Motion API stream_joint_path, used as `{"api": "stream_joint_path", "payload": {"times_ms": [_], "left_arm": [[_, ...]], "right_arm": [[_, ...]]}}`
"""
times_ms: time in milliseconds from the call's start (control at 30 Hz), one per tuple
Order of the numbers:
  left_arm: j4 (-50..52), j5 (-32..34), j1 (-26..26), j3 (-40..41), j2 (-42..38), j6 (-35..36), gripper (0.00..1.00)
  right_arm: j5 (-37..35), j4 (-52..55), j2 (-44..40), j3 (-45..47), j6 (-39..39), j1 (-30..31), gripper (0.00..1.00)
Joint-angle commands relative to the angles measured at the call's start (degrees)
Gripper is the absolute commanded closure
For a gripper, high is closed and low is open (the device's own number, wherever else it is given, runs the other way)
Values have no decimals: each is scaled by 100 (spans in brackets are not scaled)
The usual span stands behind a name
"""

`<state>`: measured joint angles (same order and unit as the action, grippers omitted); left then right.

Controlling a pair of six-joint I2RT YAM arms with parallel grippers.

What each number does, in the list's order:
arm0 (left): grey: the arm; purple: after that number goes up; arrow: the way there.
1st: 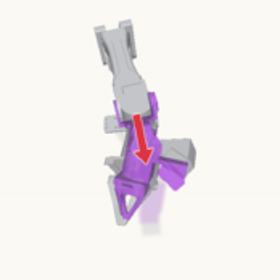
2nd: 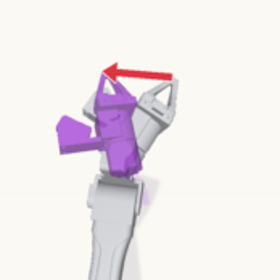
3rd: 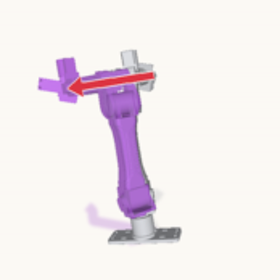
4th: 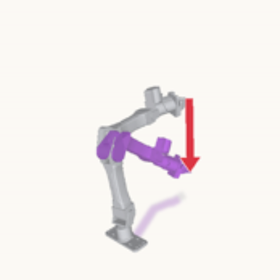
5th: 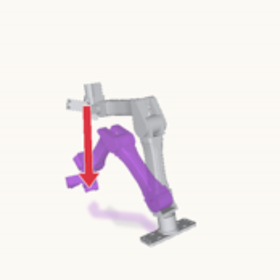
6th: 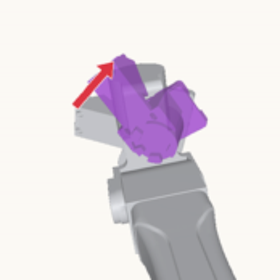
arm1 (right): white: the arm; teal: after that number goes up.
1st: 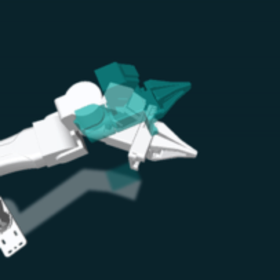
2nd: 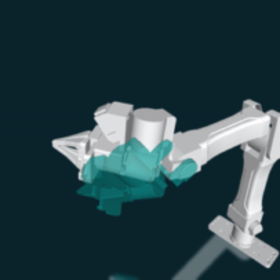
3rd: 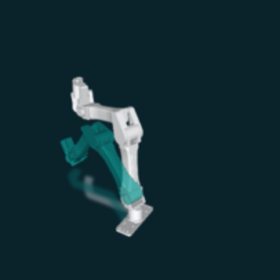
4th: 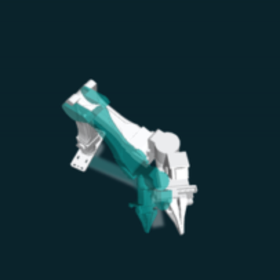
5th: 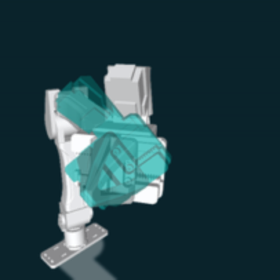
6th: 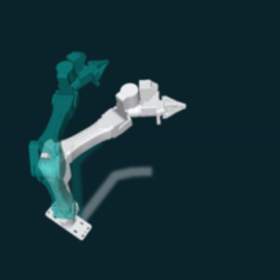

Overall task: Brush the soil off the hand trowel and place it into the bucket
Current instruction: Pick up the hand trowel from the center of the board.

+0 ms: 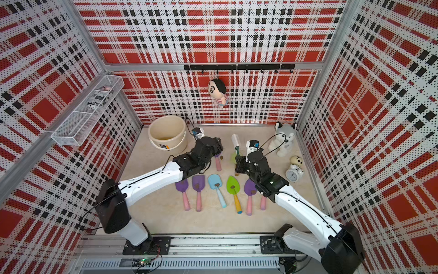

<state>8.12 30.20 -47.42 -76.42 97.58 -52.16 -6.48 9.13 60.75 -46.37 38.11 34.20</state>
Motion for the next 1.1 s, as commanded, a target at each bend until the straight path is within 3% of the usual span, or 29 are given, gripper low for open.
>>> {"api": "stream_joint_path", "payload": {"times_ms": [0, 433, 733, 1067], "left_arm": [[-116, -51, -5, 16, 538, -120, 35], [-170, -680, 382, -125, 1902, -294, 34], [70, -927, 435, -298, 2252, -39, 41], [697, -752, 436, -715, 2705, 489, 54]], "right_arm": [[-125, 15, -333, 107, 109, -61, 100], [-231, 406, -814, 351, 41, -69, 100], [-257, 344, -784, 374, 39, -70, 100], [-261, 318, -782, 376, 64, -70, 100]]}}
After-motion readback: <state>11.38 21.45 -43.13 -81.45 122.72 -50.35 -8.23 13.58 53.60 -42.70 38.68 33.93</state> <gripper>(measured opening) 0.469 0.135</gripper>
